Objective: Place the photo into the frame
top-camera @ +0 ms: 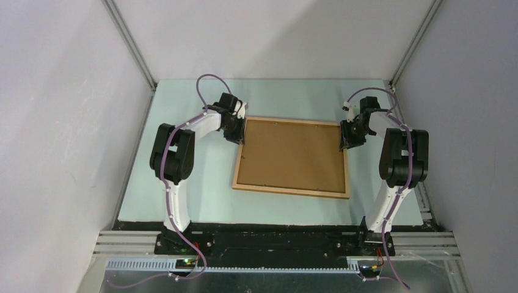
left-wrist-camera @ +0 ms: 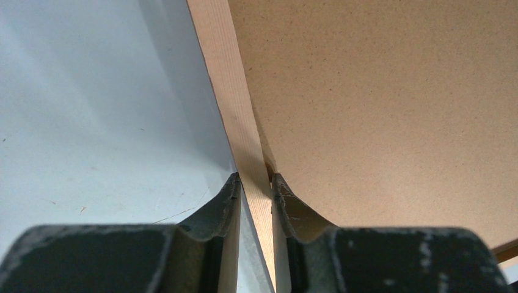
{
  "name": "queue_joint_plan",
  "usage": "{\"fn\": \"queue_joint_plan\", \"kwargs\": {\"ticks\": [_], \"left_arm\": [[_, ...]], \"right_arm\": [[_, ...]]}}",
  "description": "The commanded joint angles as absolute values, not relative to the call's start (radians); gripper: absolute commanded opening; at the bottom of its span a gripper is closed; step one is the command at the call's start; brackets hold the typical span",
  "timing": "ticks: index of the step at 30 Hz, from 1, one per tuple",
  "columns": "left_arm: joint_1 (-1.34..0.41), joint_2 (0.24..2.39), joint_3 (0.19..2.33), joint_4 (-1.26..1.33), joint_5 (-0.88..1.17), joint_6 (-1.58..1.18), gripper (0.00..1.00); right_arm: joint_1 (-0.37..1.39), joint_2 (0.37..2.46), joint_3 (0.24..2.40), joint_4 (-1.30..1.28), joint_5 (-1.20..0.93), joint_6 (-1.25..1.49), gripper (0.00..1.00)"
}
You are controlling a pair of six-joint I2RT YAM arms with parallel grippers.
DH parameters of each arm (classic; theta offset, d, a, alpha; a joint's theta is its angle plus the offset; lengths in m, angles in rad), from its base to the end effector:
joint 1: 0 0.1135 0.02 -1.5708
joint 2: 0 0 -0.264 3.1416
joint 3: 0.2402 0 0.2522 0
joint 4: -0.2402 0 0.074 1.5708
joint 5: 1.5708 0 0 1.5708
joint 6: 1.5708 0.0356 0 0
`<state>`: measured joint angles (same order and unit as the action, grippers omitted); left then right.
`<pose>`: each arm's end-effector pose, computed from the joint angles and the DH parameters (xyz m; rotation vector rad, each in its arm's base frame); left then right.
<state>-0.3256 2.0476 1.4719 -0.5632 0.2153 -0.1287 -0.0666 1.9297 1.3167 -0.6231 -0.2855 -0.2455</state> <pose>0.4001 -0.1431 0.1662 0.3338 2.7187 -0.4236 0.3830 -0.0155 0.1667 -0.3122 2.7340 0.3183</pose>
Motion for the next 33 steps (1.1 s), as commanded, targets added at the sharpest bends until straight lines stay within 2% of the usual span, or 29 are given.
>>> {"fn": "queue_joint_plan", "kwargs": {"ticks": [1, 5, 7, 13, 22, 27, 33], "left_arm": [[-0.316, 2.061, 1.453, -0.54, 0.198, -0.114, 0.0], [-0.316, 2.057, 1.451, -0.541, 0.197, -0.115, 0.0], [-0.314, 2.054, 1.449, -0.541, 0.199, -0.117, 0.0], [-0.308, 2.042, 1.44, -0.54, 0.201, -0.121, 0.0], [-0.279, 2.022, 1.436, -0.541, 0.275, -0.128, 0.0], [-0.256, 2.023, 1.445, -0.541, 0.33, -0.133, 0.01], [-0.243, 2.013, 1.446, -0.541, 0.348, -0.127, 0.12]], "right_arm": [[-0.07, 1.932, 1.292, -0.681, -0.286, -0.269, 0.38], [-0.077, 1.917, 1.299, -0.671, -0.297, -0.245, 0.42], [-0.089, 1.905, 1.307, -0.671, -0.318, -0.226, 0.48], [-0.13, 1.848, 1.324, -0.65, -0.379, -0.192, 0.58], [-0.131, 1.709, 1.286, -0.651, -0.524, -0.261, 0.62], [-0.07, 1.597, 1.188, -0.625, -0.516, -0.351, 0.63], [0.12, 1.448, 1.034, -0.586, -0.42, -0.456, 0.63]]}}
